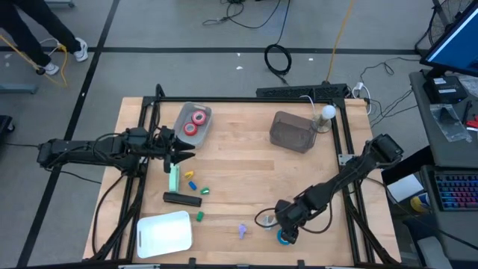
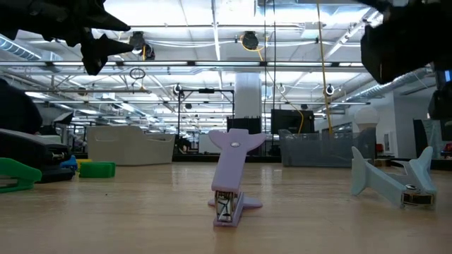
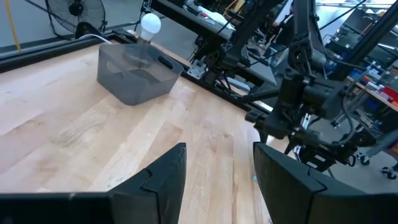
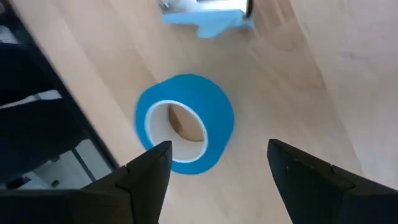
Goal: Pick and place Stapler, Stapler remover, tape
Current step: Put the light blue tape into the gray bin
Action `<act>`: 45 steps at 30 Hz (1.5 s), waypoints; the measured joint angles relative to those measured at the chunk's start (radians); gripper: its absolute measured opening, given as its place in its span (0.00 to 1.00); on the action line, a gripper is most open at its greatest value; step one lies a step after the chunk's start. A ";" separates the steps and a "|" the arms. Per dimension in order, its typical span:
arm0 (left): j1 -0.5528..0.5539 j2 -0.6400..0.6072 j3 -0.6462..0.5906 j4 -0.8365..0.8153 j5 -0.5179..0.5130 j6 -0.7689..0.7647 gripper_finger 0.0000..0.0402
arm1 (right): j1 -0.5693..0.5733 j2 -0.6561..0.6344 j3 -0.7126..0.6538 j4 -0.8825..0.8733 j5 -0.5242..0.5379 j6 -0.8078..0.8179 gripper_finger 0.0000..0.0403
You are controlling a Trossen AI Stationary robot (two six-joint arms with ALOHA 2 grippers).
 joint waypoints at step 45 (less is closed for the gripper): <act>0.000 0.000 0.000 0.007 0.001 -0.026 0.47 | 0.002 0.017 -0.006 -0.094 0.101 -0.048 0.09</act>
